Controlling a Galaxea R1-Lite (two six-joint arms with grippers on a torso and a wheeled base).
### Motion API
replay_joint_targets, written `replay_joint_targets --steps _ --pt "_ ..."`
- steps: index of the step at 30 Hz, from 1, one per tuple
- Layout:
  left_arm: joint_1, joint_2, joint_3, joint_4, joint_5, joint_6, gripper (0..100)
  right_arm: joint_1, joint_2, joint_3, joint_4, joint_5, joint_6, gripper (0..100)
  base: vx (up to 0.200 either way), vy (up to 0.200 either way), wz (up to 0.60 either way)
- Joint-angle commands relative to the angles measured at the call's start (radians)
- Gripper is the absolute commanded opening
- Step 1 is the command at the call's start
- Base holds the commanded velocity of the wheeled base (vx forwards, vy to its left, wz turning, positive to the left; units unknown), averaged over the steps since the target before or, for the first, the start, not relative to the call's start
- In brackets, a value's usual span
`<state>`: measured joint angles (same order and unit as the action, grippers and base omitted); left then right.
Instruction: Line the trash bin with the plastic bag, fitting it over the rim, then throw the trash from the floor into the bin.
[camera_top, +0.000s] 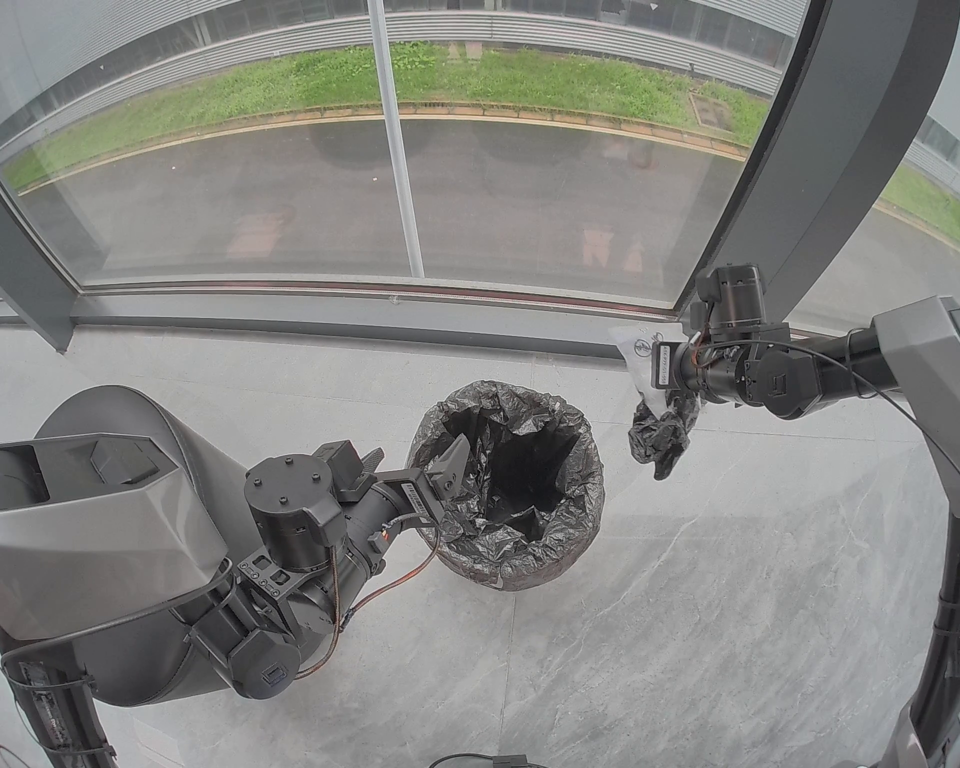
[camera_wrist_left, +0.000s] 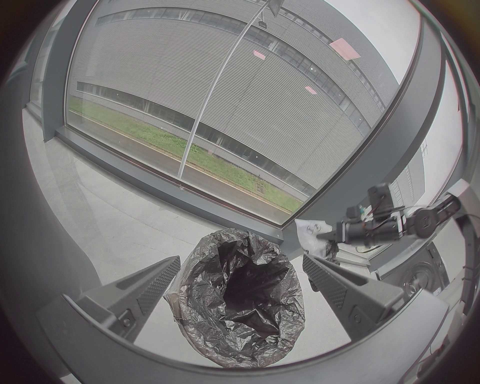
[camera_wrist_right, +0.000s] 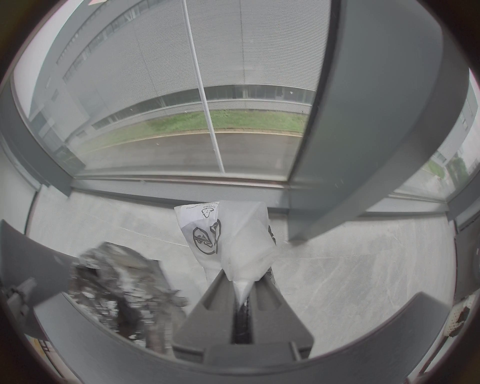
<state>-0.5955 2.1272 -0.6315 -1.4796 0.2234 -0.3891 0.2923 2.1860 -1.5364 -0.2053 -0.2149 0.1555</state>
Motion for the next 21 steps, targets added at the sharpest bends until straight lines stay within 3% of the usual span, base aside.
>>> replay_joint_targets --steps 1,9,14,21 --pt "0.0 -0.006 0.003 -0.001 0.001 0.0 100 0.122 -0.149 0.036 0.004 -0.001 0.013 0 0.0 0.0 0.0" --pt "0.005 -0.004 0.007 -0.001 0.001 0.0 100 0.3 -0.094 0.036 -0.118 -0.017 0.012 0 0.0 0.0 0.0" --pt "0.005 -0.009 0.012 -0.004 0.001 0.001 100 0.321 0.0 0.015 -0.177 -0.06 0.012 0 0.0 0.0 0.0" --pt "0.005 -0.016 0.015 -0.004 -0.001 0.001 100 0.372 0.06 0.03 -0.226 -0.064 0.012 0 0.0 0.0 0.0"
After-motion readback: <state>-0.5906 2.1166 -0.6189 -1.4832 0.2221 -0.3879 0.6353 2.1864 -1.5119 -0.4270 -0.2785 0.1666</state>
